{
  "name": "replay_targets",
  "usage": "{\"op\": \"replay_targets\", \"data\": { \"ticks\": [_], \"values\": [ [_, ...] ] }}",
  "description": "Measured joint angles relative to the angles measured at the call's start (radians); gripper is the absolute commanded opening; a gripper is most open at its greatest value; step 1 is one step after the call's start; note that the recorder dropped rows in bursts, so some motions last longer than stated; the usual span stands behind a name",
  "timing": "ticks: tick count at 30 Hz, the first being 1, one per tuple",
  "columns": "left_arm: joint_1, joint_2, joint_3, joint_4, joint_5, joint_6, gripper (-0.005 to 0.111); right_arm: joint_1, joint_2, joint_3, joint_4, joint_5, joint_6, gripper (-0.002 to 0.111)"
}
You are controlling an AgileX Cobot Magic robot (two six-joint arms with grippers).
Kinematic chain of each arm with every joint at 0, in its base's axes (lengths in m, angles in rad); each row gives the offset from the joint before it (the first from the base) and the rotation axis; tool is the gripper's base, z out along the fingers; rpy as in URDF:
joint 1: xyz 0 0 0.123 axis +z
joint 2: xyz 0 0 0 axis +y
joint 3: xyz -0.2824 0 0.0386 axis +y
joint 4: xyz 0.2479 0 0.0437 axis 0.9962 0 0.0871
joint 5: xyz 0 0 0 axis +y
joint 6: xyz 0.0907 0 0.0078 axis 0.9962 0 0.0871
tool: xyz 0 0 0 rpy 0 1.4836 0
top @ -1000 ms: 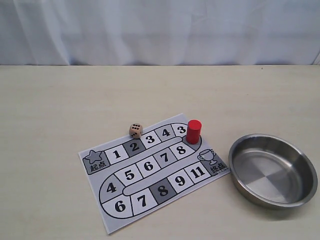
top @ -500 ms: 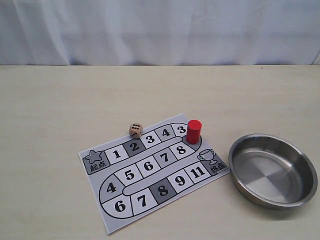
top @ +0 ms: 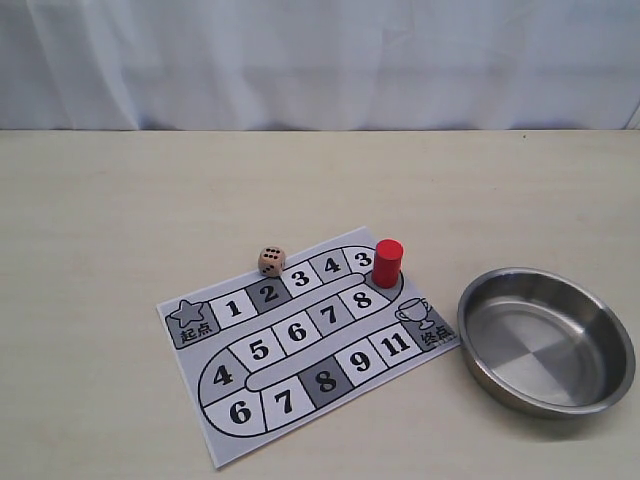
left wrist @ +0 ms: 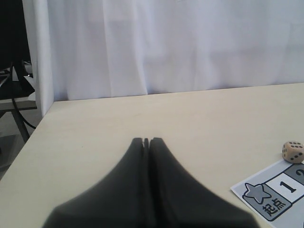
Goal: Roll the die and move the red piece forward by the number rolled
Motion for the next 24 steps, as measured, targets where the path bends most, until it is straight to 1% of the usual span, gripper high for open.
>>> {"op": "replay_targets", "data": {
  "ticks": [7,10,24],
  "values": [
    [0.0,0.0,0.0,0.0,0.0,0.0,0.0,0.0,0.0,0.194,0.0,-0.019,0.0,0.004],
    [0.0,0.0,0.0,0.0,0.0,0.0,0.0,0.0,0.0,0.203,-0.005,0.016,0.0,0.004],
    [0.0,0.0,0.0,0.0,0.0,0.0,0.0,0.0,0.0,0.204,0.024,0.034,0.034,0.004]
  ]
}}
